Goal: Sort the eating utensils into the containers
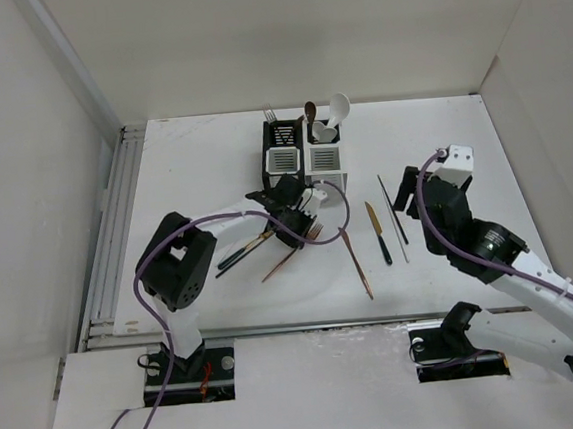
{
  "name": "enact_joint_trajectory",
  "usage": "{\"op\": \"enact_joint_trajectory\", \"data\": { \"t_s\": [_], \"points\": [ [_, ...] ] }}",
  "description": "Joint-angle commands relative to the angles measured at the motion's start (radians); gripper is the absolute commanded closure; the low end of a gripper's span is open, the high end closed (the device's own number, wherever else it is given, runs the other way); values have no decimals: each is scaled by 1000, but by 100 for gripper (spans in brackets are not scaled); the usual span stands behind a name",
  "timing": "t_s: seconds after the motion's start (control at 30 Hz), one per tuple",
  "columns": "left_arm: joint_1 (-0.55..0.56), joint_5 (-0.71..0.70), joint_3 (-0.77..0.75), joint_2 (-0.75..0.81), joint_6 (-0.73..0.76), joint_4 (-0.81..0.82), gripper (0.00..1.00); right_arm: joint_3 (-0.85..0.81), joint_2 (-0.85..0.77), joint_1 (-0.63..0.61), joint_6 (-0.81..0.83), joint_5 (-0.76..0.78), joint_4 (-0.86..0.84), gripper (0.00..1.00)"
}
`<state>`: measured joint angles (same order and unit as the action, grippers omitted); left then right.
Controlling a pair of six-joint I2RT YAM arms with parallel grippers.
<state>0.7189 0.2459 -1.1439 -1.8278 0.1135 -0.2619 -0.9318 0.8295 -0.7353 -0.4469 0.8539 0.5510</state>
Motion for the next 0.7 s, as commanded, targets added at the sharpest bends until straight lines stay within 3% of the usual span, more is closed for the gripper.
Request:
{"op": "enact_joint_trajectory", "data": {
  "t_s": [0.0,0.2,0.33,0.5,0.67],
  "points": [
    [7,108,-97,9,3,-111,100,2,-35,-7,23,43,-19,24],
    [-22,168,-304,134,52,-186,100,80,-102,-7,146,65,-263,25],
    [-103,178,-346,228,43,-76,100,102,-77,-7,313,97,-483,32],
    [-209,178,-378,262,34,322,100,9,123,-7,431,106,-649,39],
    [-323,226,-453,112,-20,656,100,-142,405,71,412,106,-706,40]
  ]
}}
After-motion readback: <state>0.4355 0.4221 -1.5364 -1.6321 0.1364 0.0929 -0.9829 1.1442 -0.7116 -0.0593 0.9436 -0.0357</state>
